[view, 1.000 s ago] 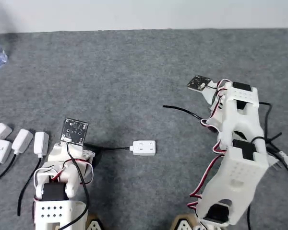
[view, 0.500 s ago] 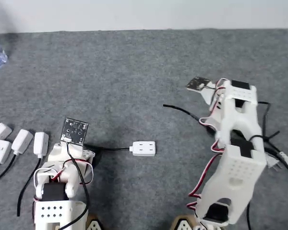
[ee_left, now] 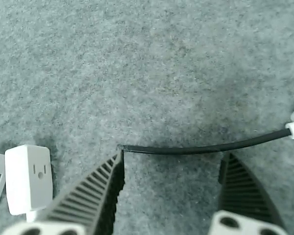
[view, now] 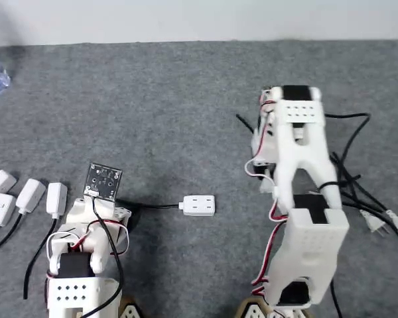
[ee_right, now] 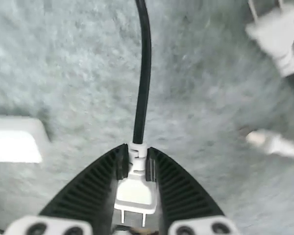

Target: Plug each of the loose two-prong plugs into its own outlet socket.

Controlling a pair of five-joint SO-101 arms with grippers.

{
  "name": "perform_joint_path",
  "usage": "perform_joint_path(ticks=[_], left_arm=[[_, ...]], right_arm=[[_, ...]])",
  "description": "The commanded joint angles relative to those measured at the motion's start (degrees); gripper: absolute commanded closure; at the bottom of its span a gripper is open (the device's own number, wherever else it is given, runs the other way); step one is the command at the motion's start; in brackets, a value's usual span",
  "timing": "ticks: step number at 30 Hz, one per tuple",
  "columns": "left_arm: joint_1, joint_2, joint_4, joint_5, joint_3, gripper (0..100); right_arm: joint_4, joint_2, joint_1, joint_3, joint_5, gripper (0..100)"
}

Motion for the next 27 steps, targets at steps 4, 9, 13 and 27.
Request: perform_joint_path(ticks=[4, 9, 13, 27], left_arm=[[0.3, -0.7, -1.1, 0.6, -0.4, 71], [0.3, -0.7, -1.1, 0.6, -0.4, 71], [0.3, -0.7, -1.1, 0.6, -0.4, 71], [0.3, -0.7, -1.1, -0.8, -0.4, 71]], right_arm=[[2.5, 2.9, -3.5, 2.5, -23.0, 99.1], [2.5, 5.1, -3.6, 1.5, -42.9, 99.1], [2.5, 5.1, -3.2, -0.4, -43.3, 98.9], [2.8, 4.1, -1.7, 0.4, -32.2, 67.1]])
